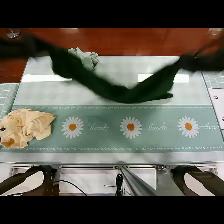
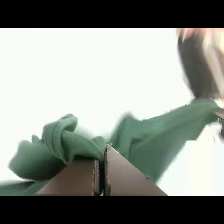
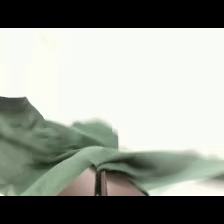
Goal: Fold the shirts.
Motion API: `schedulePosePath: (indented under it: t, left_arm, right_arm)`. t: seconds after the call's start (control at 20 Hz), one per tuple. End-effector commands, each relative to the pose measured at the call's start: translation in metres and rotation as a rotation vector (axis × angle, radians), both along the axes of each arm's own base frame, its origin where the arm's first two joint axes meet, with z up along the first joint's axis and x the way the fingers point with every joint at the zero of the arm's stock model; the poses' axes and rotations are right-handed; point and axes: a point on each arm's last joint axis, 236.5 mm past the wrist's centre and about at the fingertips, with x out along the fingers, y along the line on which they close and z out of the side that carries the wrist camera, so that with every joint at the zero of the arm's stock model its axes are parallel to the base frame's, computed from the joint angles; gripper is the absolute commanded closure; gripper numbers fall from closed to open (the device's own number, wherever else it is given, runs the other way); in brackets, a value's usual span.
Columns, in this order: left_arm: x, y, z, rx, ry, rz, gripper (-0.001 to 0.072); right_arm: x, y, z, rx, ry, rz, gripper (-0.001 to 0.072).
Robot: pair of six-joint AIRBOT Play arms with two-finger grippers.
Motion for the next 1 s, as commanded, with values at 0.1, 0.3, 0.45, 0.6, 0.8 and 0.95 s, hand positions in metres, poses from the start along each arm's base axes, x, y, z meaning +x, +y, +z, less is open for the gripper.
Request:
schedulePosePath:
  t: [0.1,0.3,0.45,0.6,0.8,0.95]
  left_arm:
    - [-0.077,0.041,0.215,0.070,-0.481,0.234,0.0688]
    - [-0.154,0.088,0.229,0.337,-0.519,0.530,0.0689]
    - [-0.208,0.121,0.235,0.476,-0.518,0.782,0.0688]
    - [-0.256,0.110,0.232,0.542,-0.556,0.755,0.0688]
    - [-0.265,0.107,0.177,0.554,-0.395,0.616,0.0688]
    - [-0.235,0.107,0.115,0.630,-0.195,0.540,0.0688]
  right_arm:
    - [-0.108,-0.019,0.233,-0.130,-0.534,-0.067,0.0692]
    - [-0.210,-0.049,0.259,-0.196,-0.638,-0.212,0.0691]
    - [-0.261,-0.076,0.251,-0.238,-0.627,-0.330,0.0691]
    - [-0.289,-0.095,0.215,-0.290,-0.487,-0.388,0.0691]
    - [-0.286,-0.086,0.155,-0.315,-0.253,-0.310,0.0691]
    - [-0.258,-0.077,0.101,-0.316,-0.067,-0.240,0.0691]
